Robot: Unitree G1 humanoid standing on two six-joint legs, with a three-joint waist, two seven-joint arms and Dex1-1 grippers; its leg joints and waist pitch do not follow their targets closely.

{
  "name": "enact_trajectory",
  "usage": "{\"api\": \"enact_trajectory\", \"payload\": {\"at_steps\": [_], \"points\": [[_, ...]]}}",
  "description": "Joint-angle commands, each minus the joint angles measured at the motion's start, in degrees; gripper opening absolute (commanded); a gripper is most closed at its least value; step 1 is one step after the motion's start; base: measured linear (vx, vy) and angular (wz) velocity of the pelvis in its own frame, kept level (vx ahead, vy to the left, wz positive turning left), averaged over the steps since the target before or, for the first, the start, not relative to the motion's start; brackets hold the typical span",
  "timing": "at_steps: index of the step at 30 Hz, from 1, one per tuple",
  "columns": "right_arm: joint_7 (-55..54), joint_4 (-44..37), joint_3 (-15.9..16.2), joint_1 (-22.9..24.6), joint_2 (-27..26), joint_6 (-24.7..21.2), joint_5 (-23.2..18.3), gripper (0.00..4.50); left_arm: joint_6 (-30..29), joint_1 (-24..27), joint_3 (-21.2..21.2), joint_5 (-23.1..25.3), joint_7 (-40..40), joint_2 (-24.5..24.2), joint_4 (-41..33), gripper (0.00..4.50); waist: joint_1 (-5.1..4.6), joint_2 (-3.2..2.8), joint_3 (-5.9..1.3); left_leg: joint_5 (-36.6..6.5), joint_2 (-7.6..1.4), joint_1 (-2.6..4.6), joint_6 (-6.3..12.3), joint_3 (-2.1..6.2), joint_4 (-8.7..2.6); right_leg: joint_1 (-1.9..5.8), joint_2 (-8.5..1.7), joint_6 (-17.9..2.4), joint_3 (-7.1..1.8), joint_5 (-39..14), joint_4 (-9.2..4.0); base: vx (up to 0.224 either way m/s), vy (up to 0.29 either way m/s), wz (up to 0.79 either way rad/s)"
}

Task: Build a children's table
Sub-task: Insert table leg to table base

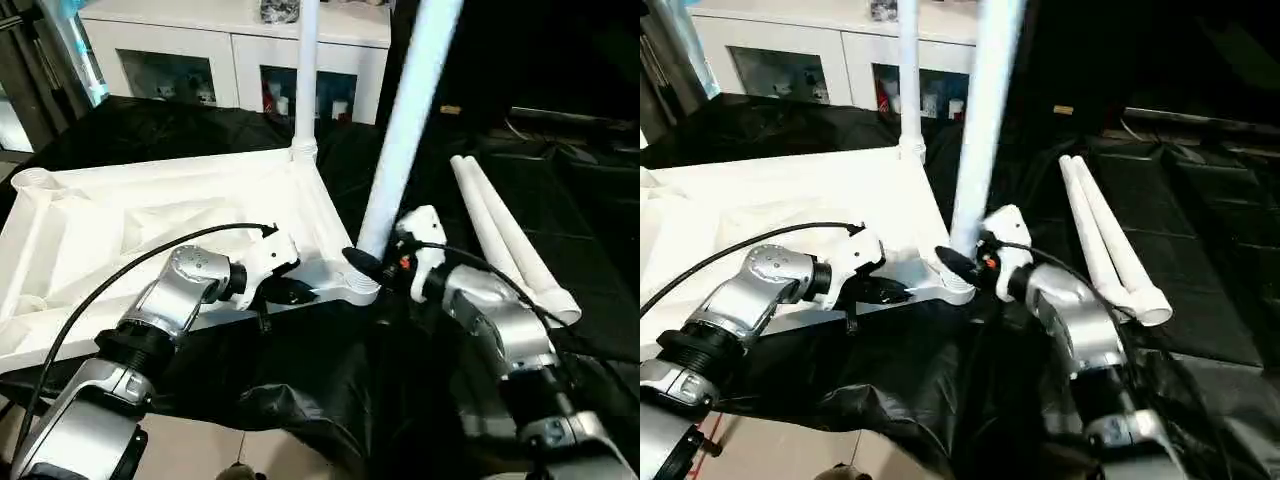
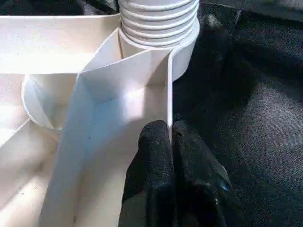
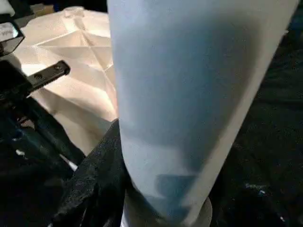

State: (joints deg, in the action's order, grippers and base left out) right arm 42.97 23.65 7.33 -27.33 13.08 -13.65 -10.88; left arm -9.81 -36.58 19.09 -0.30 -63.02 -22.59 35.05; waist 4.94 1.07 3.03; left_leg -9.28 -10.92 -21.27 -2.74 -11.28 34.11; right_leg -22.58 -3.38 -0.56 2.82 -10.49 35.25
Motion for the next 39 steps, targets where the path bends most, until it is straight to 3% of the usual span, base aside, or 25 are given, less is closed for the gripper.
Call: {"api": "enact_trajectory", "payload": {"at_steps": [1,5,7,14,19,26,31,35,37,39], "points": [[3.52,4.70,4.12,2.15,0.14,-3.69,1.91,1.89,0.21,-0.14,-0.25,0.77,0.88,-0.41,-0.93,0.00,-0.20,-0.08,-3.29,-19.49,-2.57,1.52,-1.86,1.65,-4.54,1.41,-5.02,-9.65,-2.77,-20.80,-5.24,0.000,0.000,0.00],[4.82,6.09,3.85,1.46,0.21,-3.01,1.61,1.89,0.28,0.08,-0.20,0.78,0.62,-0.47,-1.26,0.00,-0.23,-0.05,-3.35,-20.09,-2.60,1.61,-2.07,1.72,-4.64,1.35,-4.99,-9.68,-2.72,-20.68,-5.23,0.000,0.000,0.00],[7.77,7.98,3.62,0.28,0.79,-0.66,0.93,1.89,0.60,0.31,-0.02,0.52,-0.92,-0.86,-2.45,0.00,-0.26,0.37,-3.45,-20.73,-2.64,1.66,-2.11,1.71,-4.62,1.36,-5.09,-9.72,-2.69,-20.97,-5.29,0.000,0.000,0.00],[13.82,8.71,4.24,-0.40,2.76,1.43,0.73,1.89,1.33,0.89,1.72,1.19,-4.57,-3.12,-6.58,0.00,-0.07,0.60,-3.52,-18.00,-2.71,1.39,-1.01,1.47,-4.64,1.63,-4.97,-10.61,-2.74,-17.21,-4.92,0.000,0.000,0.00],[17.77,9.09,5.66,-0.16,4.62,3.74,1.78,1.89,0.35,2.35,2.39,0.79,-7.35,-5.70,-12.75,0.00,-0.02,0.57,-3.46,-18.14,-2.89,1.41,-1.10,1.55,-4.82,1.58,-5.00,-10.69,-2.69,-17.62,-4.86,0.000,0.000,0.00],[18.46,10.81,5.01,-0.66,4.28,6.27,2.07,1.89,-1.85,3.63,1.57,0.02,-7.27,-6.71,-17.34,0.00,-0.12,0.61,-3.37,-18.97,-2.81,1.52,-1.68,1.54,-4.90,1.48,-4.84,-11.22,-2.70,-17.32,-4.82,0.000,0.000,0.00],[14.93,12.12,3.85,-0.53,2.74,7.81,2.51,1.89,-3.54,3.35,0.60,-0.27,-5.11,-5.76,-17.11,0.00,-0.20,0.76,-3.21,-20.34,-2.76,1.61,-1.98,1.62,-4.90,1.29,-4.97,-10.70,-2.72,-20.17,-5.10,0.000,0.000,0.00],[2.68,17.80,0.29,-2.55,-0.82,8.33,3.59,1.89,-6.68,1.31,-1.50,-0.80,-0.41,-2.67,-15.56,0.00,-0.95,0.90,-3.02,-22.09,-2.64,1.46,-3.24,1.98,-5.10,1.20,-5.10,-9.52,-2.54,-24.70,-5.43,0.000,0.000,0.00],[-3.87,20.62,-1.51,-3.85,-3.09,7.86,3.56,1.89,-8.33,-0.58,-2.44,-0.37,3.26,-0.62,-13.53,0.00,-1.25,0.90,-3.08,-23.37,-2.47,1.82,-3.65,2.06,-4.90,0.84,-5.10,-9.08,-2.47,-26.66,-5.70,0.000,0.000,0.00],[-13.97,24.89,-2.90,-6.12,-6.81,7.84,4.23,1.89,-11.50,-4.42,-2.93,1.99,11.27,3.53,-8.32,0.00,-1.76,0.64,-3.05,-23.77,-2.43,1.92,-4.16,2.02,-4.85,0.60,-5.00,-9.14,-2.55,-26.49,-5.83,0.000,0.000,0.00]]}}
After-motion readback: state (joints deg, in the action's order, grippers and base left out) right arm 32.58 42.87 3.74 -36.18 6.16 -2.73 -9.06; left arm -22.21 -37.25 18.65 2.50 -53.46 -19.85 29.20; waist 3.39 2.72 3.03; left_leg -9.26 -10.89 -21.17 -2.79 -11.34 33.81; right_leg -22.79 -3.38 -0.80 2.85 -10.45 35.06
